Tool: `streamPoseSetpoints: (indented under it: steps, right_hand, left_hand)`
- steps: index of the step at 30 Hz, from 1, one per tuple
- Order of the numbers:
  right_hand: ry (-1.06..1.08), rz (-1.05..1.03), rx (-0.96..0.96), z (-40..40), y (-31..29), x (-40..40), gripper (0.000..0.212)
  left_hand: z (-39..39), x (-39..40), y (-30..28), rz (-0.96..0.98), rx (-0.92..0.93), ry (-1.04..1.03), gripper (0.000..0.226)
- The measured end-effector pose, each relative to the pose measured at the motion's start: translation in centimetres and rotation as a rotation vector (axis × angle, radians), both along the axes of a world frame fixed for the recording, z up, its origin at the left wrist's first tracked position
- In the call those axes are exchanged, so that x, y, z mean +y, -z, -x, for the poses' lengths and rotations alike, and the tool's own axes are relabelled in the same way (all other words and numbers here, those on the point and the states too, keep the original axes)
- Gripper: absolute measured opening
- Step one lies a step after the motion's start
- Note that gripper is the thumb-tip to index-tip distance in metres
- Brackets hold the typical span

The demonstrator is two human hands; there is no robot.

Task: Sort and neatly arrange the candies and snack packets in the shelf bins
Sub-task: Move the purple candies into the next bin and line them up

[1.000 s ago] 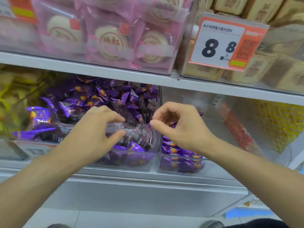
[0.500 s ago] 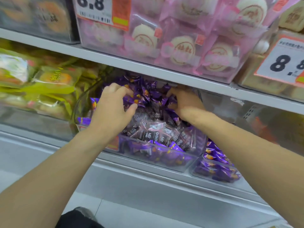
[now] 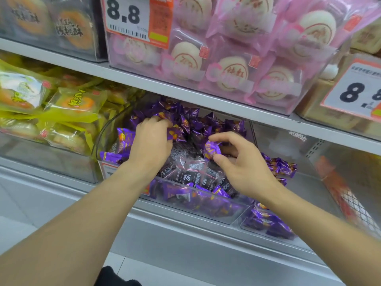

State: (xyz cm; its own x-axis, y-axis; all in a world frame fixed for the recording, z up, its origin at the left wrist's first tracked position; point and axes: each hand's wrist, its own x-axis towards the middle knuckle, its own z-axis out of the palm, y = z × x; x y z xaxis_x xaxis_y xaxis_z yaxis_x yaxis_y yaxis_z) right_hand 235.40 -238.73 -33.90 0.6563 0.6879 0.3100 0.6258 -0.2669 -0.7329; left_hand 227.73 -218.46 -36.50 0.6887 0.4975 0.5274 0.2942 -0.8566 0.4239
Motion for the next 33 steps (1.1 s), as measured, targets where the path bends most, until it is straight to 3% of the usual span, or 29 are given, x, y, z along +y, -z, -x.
streamPoseSetpoints:
  steps: [4, 11, 20, 26, 30, 33]
  right_hand:
    - [0.05, -0.062, 0.173, 0.1, 0.2, -1.2, 0.021]
    - [-0.063, 0.412, -0.214, 0.3, 0.8, -1.0, 0.066]
    - [0.001, 0.387, -0.268, 1.1, 2.1, -0.9, 0.022]
    - [-0.002, 0.298, -0.105, 2.1, 2.4, -0.8, 0.016]
    - [-0.016, 0.303, -0.115, 3.3, 3.4, -1.0, 0.011]
    - [0.009, 0.263, -0.145, 3.6, 3.7, -1.0, 0.022]
  left_hand:
    - [1.0, -1.0, -0.8, -0.002, -0.147, 0.124, 0.019]
    - [2.4, -2.8, -0.2, 0.085, -0.039, 0.321, 0.023]
    - [4.1, -3.7, 1.7, 0.135, 0.295, 0.311, 0.031]
    - [4.3, -3.7, 1.2, 0.288, 0.174, 0.247, 0.029]
    - [4.0, -4.4, 1.3, 0.219, 0.141, 0.229, 0.028]
    - [3.5, -5.2, 1.6, 0.157, 0.096, 0.157, 0.029]
